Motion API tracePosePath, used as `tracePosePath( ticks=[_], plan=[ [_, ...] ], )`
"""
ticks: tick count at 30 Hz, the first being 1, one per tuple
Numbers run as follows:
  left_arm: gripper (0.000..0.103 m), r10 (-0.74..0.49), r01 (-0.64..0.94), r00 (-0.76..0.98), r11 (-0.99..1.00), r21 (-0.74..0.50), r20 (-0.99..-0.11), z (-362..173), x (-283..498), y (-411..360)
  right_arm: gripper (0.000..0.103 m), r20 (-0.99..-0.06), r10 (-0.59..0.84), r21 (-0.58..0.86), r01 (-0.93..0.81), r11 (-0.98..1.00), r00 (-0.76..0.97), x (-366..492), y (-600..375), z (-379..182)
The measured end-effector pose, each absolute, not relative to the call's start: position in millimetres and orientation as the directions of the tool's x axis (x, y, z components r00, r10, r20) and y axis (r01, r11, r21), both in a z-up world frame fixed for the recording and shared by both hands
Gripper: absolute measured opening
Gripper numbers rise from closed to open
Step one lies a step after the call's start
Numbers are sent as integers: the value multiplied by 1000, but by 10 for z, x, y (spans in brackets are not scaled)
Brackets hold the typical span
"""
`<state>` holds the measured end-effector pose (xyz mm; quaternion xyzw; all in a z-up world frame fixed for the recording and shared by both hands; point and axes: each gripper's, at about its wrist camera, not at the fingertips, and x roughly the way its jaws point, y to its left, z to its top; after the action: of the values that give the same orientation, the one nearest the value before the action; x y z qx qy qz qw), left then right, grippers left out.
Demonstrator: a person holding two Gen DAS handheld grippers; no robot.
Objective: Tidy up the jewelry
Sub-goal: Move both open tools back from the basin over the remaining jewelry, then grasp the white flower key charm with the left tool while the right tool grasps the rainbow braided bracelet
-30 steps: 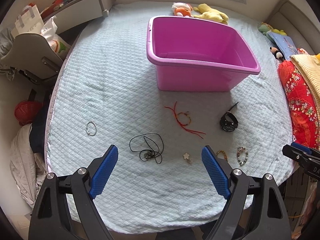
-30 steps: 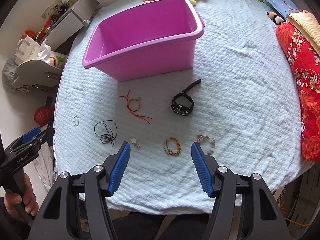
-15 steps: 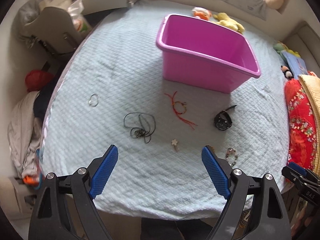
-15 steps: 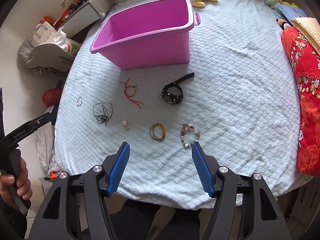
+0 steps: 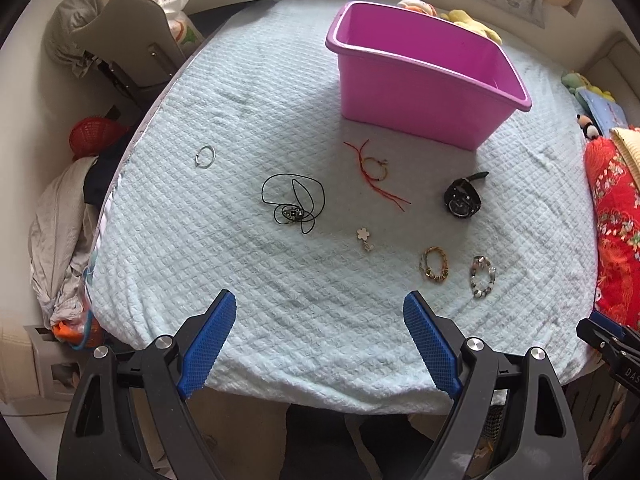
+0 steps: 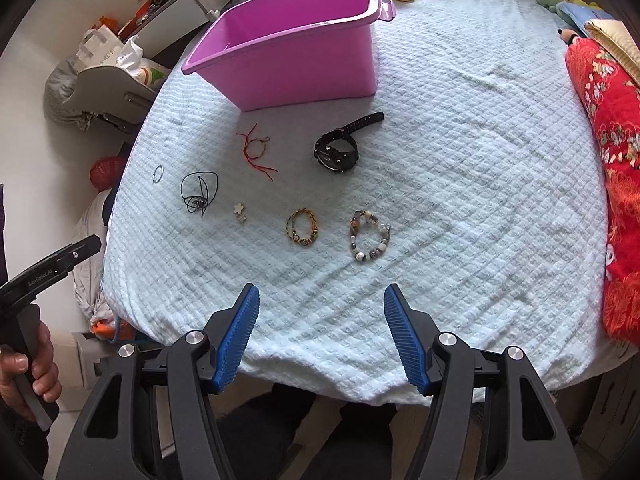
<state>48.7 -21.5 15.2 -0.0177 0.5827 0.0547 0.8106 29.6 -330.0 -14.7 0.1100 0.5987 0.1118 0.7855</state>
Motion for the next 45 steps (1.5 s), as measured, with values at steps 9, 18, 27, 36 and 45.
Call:
tracePosePath(
  ticks=[9, 18, 27, 36, 45],
  plan=[
    [84, -4, 40, 365, 999, 11, -931, -262, 757, -186, 62, -920, 245, 286, 94, 954, 307, 210, -2916, -413],
    [84, -85, 161, 390, 987, -23, -917, -1058, 1005, -292, 62, -912, 195, 254, 123, 959, 362, 376, -2501, -1123],
    [84, -144, 188, 471, 980, -61, -870, -1797, 1144, -376, 62, -861, 180, 246, 80, 966, 475, 578, -2284, -1895],
    [84, -148, 245, 567, 969, -5, -810, -2092, 1046, -409, 62, -825, 132, 195, 58, 979, 550, 660, -2172, -2204],
    [84, -167, 243, 585, 970, -25, -794, -2249, 1090, -489, 62, -815, 122, 184, 52, 982, 566, 775, -2135, -2340]
  ],
)
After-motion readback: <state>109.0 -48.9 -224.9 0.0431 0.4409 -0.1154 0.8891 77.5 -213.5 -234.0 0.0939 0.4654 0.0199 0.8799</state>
